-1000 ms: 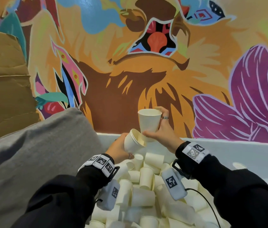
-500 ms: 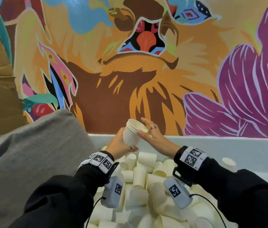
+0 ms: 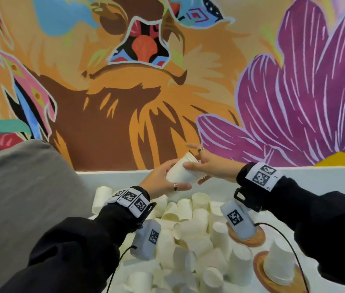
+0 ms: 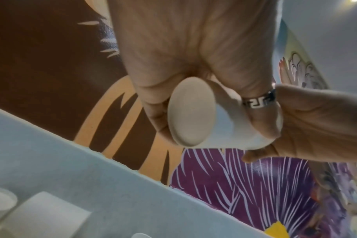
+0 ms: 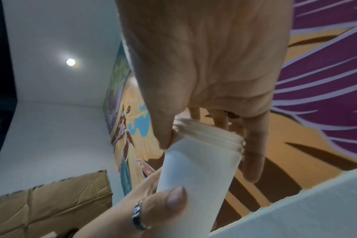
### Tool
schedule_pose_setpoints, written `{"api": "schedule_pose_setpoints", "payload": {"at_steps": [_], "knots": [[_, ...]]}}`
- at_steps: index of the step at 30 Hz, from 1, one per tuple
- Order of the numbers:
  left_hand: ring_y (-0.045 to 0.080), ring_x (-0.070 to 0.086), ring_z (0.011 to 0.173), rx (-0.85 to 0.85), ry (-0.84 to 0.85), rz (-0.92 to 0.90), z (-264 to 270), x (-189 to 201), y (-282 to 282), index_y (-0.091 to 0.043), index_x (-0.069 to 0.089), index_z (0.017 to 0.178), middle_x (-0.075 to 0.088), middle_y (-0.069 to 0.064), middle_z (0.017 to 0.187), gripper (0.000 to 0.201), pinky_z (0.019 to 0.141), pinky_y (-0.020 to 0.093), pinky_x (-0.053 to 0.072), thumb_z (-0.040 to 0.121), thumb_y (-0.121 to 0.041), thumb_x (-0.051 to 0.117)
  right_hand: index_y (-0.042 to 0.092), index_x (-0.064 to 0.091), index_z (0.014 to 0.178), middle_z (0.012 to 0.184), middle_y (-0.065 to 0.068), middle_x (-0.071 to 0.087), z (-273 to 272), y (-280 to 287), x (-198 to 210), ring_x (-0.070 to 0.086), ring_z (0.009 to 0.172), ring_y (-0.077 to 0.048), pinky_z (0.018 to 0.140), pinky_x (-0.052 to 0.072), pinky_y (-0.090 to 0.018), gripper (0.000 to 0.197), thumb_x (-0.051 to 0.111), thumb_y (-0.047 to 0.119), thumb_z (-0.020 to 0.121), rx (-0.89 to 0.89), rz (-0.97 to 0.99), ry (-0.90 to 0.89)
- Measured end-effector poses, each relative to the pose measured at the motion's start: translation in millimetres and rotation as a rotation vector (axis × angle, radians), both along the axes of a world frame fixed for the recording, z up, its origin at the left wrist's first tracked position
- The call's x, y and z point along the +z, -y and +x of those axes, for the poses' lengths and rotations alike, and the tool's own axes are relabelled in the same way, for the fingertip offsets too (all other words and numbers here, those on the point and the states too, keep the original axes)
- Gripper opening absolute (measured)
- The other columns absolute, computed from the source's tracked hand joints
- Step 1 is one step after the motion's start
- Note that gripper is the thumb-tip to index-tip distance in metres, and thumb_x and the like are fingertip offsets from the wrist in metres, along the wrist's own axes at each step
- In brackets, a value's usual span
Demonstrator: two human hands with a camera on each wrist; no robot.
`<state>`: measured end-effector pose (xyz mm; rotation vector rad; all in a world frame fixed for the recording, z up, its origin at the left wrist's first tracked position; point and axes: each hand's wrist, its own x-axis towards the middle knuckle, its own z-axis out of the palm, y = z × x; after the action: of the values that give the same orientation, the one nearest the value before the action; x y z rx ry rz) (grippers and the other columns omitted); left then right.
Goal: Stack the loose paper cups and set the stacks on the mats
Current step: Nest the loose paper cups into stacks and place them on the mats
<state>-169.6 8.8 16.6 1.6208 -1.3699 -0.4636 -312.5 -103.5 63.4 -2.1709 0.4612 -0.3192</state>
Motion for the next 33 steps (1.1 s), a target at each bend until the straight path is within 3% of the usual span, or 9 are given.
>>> {"api": "schedule_pose_setpoints", "payload": {"at_steps": [2,4,8,13,17,25,28,31,33], "knots": [[0.011,0.056,0.103,0.023,-0.047,0.011,-12.0,-0.5,9.5,-0.029,0.049,0.124,0.056,-0.003,0.115,0.064,0.079,0.023,0.052,0.069,-0.030,0.082,0.030,0.014,0.146,0.130,-0.010,0.047,-20.1,13.0,2.1,0.058,0.109,-0.026,0.081,0.057,-0.044,0.072,0.060,0.029,0.090,-0.028,0.079,-0.007],[0.011,0.057,0.095,0.047,-0.129,0.001,-24.9,1.4,19.9,-0.027,0.050,0.114,0.054,0.000,0.112,0.053,0.066,0.021,0.054,0.072,-0.027,0.081,0.029,0.018,0.145,0.130,-0.011,0.045,-41.0,26.6,4.3,0.058,0.109,-0.026,0.080,0.057,-0.044,0.075,0.065,0.027,0.086,-0.029,0.108,-0.025],[0.019,0.060,0.093,0.047,-0.369,-0.063,-49.3,8.1,39.6,-0.023,0.051,0.103,0.054,0.007,0.114,0.039,0.061,0.029,0.057,0.075,-0.015,0.077,0.025,0.024,0.138,0.125,-0.012,0.048,-76.6,48.7,5.6,0.061,0.106,-0.027,0.086,0.056,-0.041,0.073,0.071,0.023,0.082,-0.031,0.024,-0.129],[0.025,0.062,0.100,-0.036,-0.470,-0.047,-84.9,12.5,64.0,-0.022,0.049,0.118,0.058,0.009,0.117,0.047,0.069,0.033,0.060,0.079,-0.009,0.072,0.028,0.027,0.135,0.112,-0.006,0.052,-113.7,69.1,-4.3,0.060,0.093,-0.016,0.086,0.054,-0.031,0.077,0.077,0.026,0.076,-0.035,-0.115,-0.229],[0.025,0.060,0.108,-0.082,-0.435,0.006,-118.6,2.7,86.4,-0.023,0.051,0.118,0.059,0.008,0.120,0.048,0.074,0.034,0.058,0.078,-0.008,0.074,0.028,0.028,0.134,0.112,-0.006,0.060,-142.5,89.2,-27.2,0.061,0.101,-0.018,0.093,0.051,-0.035,0.081,0.081,0.029,0.072,-0.023,-0.198,-0.284],[0.018,0.055,0.110,-0.037,-0.181,0.161,-179.1,-65.8,135.0,-0.020,0.054,0.122,0.060,0.002,0.121,0.063,0.093,0.032,0.047,0.067,-0.013,0.083,0.022,0.028,0.132,0.126,0.001,0.050,-188.3,119.3,-114.1,0.053,0.113,-0.015,0.092,0.050,-0.025,0.083,0.082,0.023,0.070,-0.049,-0.074,-0.312],[0.013,0.054,0.106,-0.035,-0.129,0.212,-191.5,-81.3,142.4,-0.020,0.055,0.120,0.059,-0.004,0.115,0.061,0.087,0.024,0.043,0.067,-0.014,0.084,0.025,0.027,0.133,0.129,0.004,0.047,-197.2,127.9,-140.4,0.050,0.117,-0.017,0.098,0.047,-0.029,0.086,0.082,0.030,0.068,-0.069,-0.067,-0.337],[0.014,0.054,0.109,-0.031,-0.106,0.265,-199.0,-94.3,148.2,-0.022,0.054,0.118,0.059,-0.004,0.116,0.060,0.092,0.027,0.044,0.066,-0.015,0.084,0.029,0.027,0.133,0.130,0.004,0.049,-210.3,140.4,-156.5,0.050,0.121,-0.016,0.103,0.045,-0.036,0.092,0.083,0.042,0.061,-0.082,-0.015,-0.361],[0.015,0.053,0.111,-0.012,-0.106,0.281,-203.5,-102.8,151.3,-0.021,0.054,0.119,0.059,-0.001,0.120,0.062,0.093,0.027,0.044,0.066,-0.015,0.084,0.031,0.032,0.128,0.123,0.004,0.053,-220.2,148.5,-158.3,0.052,0.118,-0.013,0.103,0.044,-0.034,0.083,0.081,0.047,0.063,-0.113,0.022,-0.374]]}}
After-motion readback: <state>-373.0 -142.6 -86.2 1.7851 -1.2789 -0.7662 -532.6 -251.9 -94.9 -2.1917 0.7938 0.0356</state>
